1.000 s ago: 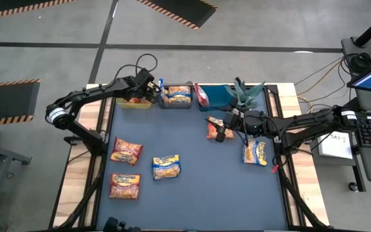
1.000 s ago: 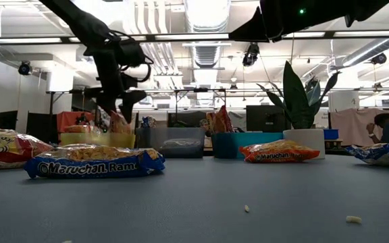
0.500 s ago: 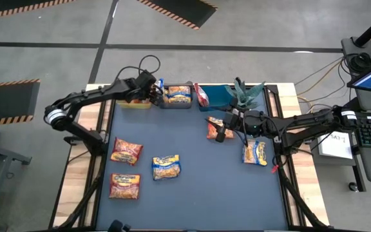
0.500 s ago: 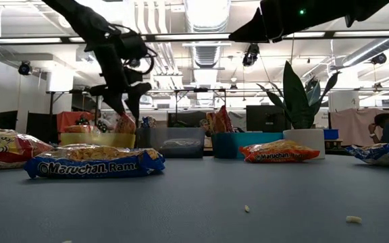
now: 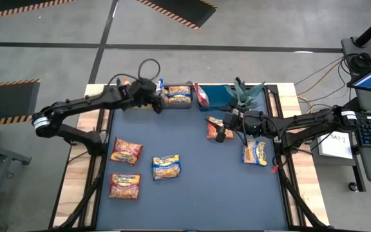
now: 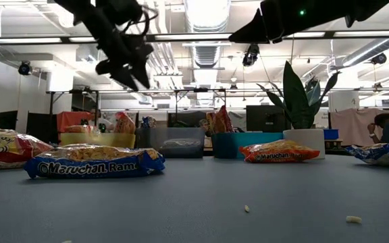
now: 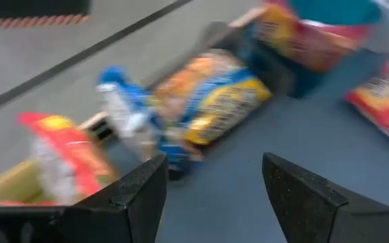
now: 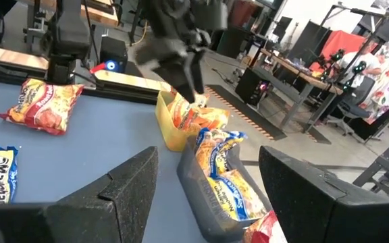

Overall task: Sort Maruchan noodles
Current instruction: Put the blue noodle pack into the black bin

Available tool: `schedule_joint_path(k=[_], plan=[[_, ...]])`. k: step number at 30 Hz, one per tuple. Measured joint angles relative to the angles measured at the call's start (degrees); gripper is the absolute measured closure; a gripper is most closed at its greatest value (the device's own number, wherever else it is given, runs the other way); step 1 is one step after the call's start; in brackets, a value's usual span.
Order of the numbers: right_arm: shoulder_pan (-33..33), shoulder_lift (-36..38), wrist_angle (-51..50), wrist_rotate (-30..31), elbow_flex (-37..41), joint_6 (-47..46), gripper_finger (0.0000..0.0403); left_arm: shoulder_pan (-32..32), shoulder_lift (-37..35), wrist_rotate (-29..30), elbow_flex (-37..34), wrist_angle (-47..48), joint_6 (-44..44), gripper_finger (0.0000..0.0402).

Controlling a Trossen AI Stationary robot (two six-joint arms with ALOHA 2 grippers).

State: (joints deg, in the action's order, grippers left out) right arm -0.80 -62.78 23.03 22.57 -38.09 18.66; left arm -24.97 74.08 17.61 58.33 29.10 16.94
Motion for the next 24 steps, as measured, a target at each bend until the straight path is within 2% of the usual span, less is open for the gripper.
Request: schedule_joint_path(k=[8,10,14,16,18,24], plan=[[0.0,0.0,-0.5,-1.0,0.0,-7.7,0.0156,16.0,0.6,-0.1,-1.8,-3.6,-7.9,0.018],[0.0,0.0,-1.2,-7.6,0.0,-11.5,0.0156,20.1,0.7,-0.2,-1.8,-4.9,-10.0,0.018],[0.1,0.0,-2.3,-29.8,0.0,-21.9,0.0156,27.9,0.6,-0.2,-1.8,-8.4,-19.3,0.018],[0.4,-0.7,-3.1,-37.3,0.0,-28.6,0.0156,30.8,0.5,-0.3,-1.8,-10.6,-24.0,0.018],[1.3,-1.6,-4.8,-39.9,0.1,-35.2,0.0156,32.7,0.5,-0.4,-1.8,-12.0,-27.0,0.018],[2.5,-3.4,-12.3,-40.2,0.1,-49.3,0.0156,33.2,0.5,-2.6,-3.1,-15.1,-33.9,0.018]])
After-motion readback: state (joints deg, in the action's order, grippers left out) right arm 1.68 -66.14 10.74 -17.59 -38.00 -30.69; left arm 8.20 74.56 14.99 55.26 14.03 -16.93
